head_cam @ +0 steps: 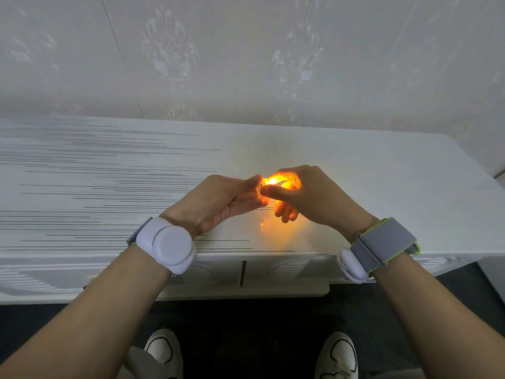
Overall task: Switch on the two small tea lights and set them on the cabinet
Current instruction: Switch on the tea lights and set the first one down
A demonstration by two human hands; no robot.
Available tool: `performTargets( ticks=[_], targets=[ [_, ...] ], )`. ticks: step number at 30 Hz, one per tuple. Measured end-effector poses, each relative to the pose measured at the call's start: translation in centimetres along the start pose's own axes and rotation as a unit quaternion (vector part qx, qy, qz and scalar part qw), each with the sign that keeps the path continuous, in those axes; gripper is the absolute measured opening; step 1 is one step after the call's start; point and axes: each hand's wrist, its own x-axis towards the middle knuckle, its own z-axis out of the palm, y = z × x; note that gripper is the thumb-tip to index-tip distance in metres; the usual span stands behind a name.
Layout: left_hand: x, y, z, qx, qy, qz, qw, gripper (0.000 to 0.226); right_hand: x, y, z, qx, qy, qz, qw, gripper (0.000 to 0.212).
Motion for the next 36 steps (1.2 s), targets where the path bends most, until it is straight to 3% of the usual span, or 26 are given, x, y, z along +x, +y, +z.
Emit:
performTargets(
  ticks=[7,13,16,18,21,23,26,28,31,34,36],
  targets=[
    [0.4,-0.2,0.4,0.040,-0.024,0.042,0.998,0.026,-0.5,-0.1,-0.9,0.039,-0.021,0.023,0.999,0.025],
    [1.0,0.4,1.6,0.040,0.008,0.101,0.994,0.034,-1.0,1.8,-4.5,0.123,0.123,0.082,0.981,0.036],
    [1.5,0.4,1.6,0.074,0.062,0.110,0.989,0.035,-1.9,4.1,-6.1,0.035,0.173,0.126,0.976,0.032],
    [2.0,-0.1,1.5,0.214,0.127,0.141,0.958,0.038,-2.4,5.2,-6.3,-0.037,0.159,0.144,0.976,0.028],
    [2.5,-1.0,1.1,0.404,0.201,0.203,0.869,0.041,-2.5,5.6,-5.3,-0.126,0.109,0.133,0.977,0.025],
    [3.1,-1.6,0.8,0.463,0.223,0.237,0.824,0.044,-2.4,5.5,-4.6,-0.159,0.084,0.116,0.977,0.024],
    [3.6,-2.0,0.6,0.489,0.231,0.213,0.814,0.056,-2.1,5.0,-3.5,-0.193,0.048,0.092,0.976,0.024],
    [3.3,-1.8,1.3,0.532,0.239,0.225,0.781,0.061,-2.0,4.8,-3.0,-0.219,0.040,0.085,0.971,0.023],
    [2.7,-1.6,3.2,0.585,0.163,0.358,0.709,0.054,-1.8,4.5,-2.6,-0.249,0.042,0.085,0.964,0.023],
    [2.7,-2.8,5.2,0.607,0.040,0.331,0.721,0.056,-1.6,4.2,-2.5,-0.284,0.054,0.071,0.955,0.023],
    [3.3,-4.1,5.9,0.631,0.031,0.284,0.721,0.062,-1.6,4.0,-2.5,-0.284,0.070,0.059,0.955,0.025]
  ],
)
